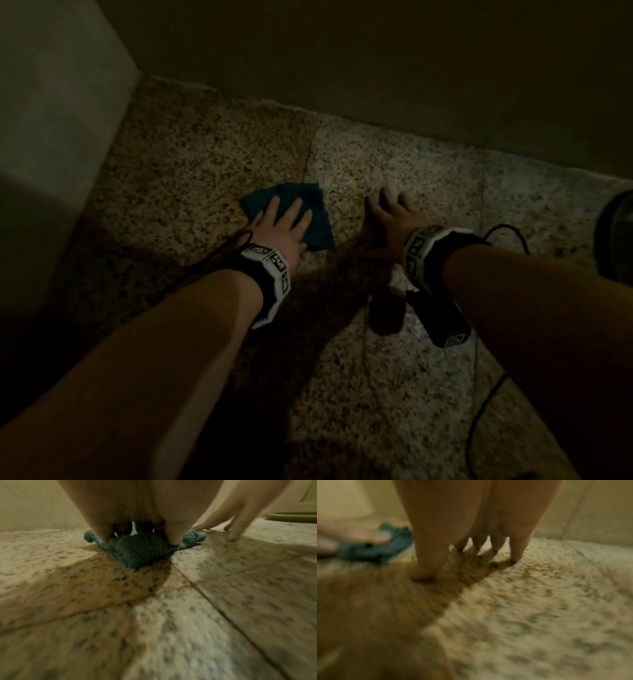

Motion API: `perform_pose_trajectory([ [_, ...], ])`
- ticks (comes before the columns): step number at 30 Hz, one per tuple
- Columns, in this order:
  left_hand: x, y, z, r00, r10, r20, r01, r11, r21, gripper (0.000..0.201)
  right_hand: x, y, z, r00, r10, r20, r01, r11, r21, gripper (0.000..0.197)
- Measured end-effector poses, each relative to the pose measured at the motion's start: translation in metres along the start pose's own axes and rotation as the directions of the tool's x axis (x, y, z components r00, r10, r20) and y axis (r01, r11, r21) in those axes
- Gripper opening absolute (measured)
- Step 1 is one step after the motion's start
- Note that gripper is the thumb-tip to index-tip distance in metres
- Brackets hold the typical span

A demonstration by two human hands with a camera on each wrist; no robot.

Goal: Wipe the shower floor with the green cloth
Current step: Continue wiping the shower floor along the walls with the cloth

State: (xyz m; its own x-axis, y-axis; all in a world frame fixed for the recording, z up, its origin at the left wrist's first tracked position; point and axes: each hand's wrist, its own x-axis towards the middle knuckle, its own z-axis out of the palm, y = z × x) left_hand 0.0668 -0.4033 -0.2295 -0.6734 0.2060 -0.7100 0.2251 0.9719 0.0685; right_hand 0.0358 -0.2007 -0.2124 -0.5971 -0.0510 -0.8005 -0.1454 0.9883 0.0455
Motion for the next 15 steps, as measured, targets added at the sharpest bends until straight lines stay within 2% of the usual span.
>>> perform_pose_trajectory([
  [7, 0.022, -0.008, -0.009, 1.000, 0.026, -0.006, -0.026, 0.996, 0.080, 0.057, 0.000, 0.006, 0.004, 0.998, -0.055, 0.002, 0.055, 0.998, 0.029, 0.095],
  [11, 0.054, -0.003, -0.039, 0.997, 0.047, -0.062, -0.041, 0.995, 0.087, 0.058, 0.004, 0.007, 0.003, 0.998, -0.045, 0.034, 0.043, 0.998, 0.042, 0.096],
  [15, 0.094, 0.011, -0.080, 0.995, 0.025, -0.093, -0.018, 0.997, 0.075, 0.063, 0.008, 0.008, 0.005, 0.996, -0.048, 0.070, 0.042, 0.996, 0.076, 0.105],
])
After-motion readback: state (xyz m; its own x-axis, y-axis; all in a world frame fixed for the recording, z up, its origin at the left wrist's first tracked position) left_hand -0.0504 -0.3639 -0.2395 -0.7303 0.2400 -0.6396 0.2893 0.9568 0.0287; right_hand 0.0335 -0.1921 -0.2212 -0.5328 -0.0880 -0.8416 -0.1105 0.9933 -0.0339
